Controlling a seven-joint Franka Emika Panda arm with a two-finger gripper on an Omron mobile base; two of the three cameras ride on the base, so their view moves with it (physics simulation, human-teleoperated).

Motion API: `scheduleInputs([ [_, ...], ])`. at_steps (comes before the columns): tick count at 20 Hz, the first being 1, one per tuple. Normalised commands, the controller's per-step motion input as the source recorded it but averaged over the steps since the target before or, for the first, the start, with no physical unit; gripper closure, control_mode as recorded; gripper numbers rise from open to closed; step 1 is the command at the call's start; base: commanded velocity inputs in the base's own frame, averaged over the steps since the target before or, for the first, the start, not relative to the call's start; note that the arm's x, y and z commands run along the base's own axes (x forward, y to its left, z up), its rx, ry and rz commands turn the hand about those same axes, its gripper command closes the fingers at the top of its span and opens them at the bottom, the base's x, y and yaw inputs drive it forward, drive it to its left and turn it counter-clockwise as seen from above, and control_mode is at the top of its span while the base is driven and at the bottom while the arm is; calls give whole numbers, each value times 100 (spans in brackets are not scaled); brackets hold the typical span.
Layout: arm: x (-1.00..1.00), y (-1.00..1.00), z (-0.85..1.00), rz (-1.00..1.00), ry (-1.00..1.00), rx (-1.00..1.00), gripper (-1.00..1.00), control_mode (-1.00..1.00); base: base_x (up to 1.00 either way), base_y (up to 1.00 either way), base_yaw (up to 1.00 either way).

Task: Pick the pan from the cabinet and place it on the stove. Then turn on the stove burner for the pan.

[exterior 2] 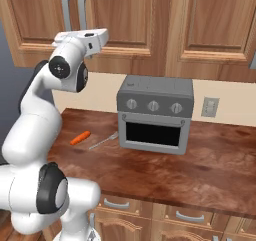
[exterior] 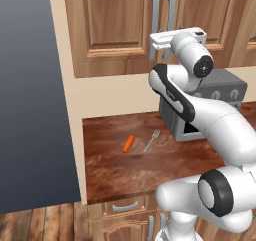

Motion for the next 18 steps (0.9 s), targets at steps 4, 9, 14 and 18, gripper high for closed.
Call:
scheduleInputs([
  [4, 30, 7, -2, 0, 0, 0, 100, -100, 0, 0, 0],
  [9, 10, 8, -2, 0, 3, -1, 100, -100, 0, 0, 0],
  [14, 0, 0, -4, 0, 3, -1, 100, -100, 0, 0, 0],
  [18, -5, 0, -4, 0, 3, -1, 100, -100, 0, 0, 0],
])
